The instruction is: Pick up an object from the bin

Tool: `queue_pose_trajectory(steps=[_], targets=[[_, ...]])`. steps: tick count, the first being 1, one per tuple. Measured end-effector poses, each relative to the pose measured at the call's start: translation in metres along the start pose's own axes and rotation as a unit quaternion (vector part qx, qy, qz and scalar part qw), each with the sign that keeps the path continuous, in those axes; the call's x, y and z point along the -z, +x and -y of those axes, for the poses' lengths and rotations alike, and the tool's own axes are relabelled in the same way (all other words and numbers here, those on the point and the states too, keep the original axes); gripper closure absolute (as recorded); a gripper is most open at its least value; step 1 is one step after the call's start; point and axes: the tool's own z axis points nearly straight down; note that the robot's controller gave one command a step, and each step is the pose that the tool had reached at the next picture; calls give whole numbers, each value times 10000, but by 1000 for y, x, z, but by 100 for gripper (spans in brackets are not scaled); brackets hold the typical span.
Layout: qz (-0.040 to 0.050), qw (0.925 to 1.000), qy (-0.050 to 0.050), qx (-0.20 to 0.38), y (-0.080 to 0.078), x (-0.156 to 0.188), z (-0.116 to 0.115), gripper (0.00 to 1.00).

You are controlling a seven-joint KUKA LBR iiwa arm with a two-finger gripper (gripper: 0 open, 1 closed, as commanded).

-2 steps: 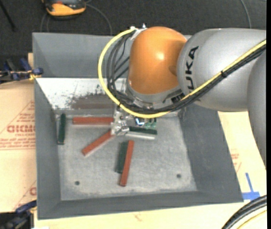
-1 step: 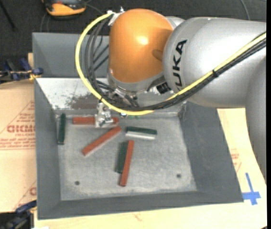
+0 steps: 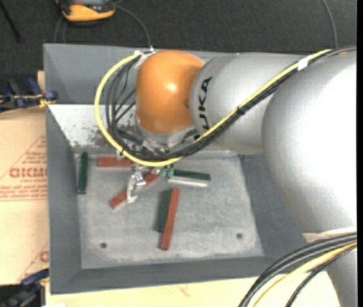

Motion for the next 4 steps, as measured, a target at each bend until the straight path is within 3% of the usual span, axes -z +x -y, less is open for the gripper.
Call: queue_pose_trajectory(steps=[1,2,3,4], targets=[[20,10000,-1,-4,-1,4,0,0],[-39,9999,-19,-167,41,-62,51,100],[-37,9998,-19,-172,41,-62,51,100],[50,9998,19,-177,40,127,86,100]])
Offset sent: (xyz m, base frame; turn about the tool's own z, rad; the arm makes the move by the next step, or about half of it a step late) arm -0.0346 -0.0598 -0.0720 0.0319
